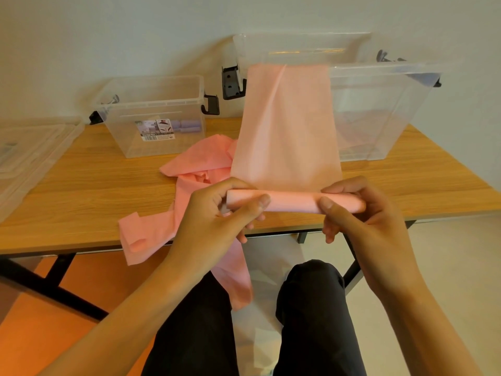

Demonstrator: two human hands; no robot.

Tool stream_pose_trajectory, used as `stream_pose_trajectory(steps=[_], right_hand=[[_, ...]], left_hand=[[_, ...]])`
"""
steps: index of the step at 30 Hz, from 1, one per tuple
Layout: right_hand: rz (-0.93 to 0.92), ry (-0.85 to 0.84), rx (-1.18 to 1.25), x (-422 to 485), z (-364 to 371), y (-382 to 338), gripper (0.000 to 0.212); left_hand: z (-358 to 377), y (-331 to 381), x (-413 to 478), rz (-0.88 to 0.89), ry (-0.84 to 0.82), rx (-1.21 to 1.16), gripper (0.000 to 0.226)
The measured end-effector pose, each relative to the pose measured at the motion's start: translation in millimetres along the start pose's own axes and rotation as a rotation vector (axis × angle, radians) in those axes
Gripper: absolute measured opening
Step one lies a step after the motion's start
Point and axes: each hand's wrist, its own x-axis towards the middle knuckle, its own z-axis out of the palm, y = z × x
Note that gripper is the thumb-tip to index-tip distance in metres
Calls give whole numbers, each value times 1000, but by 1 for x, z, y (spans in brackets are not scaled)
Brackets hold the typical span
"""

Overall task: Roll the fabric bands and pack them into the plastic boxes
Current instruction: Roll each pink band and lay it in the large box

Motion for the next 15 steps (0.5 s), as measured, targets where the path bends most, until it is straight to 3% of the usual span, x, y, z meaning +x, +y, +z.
stream_pose_trajectory(steps=[3, 8, 15], right_hand=[[14, 10, 12, 3, -1, -2, 34], [29, 28, 47, 6, 0, -2, 38], [4, -6, 70, 2, 0, 5, 37]], left_hand=[[-1, 1, 0, 45, -24, 4, 27], [-3, 1, 1, 104, -6, 58, 17], [-3, 0, 0, 74, 58, 21, 10]])
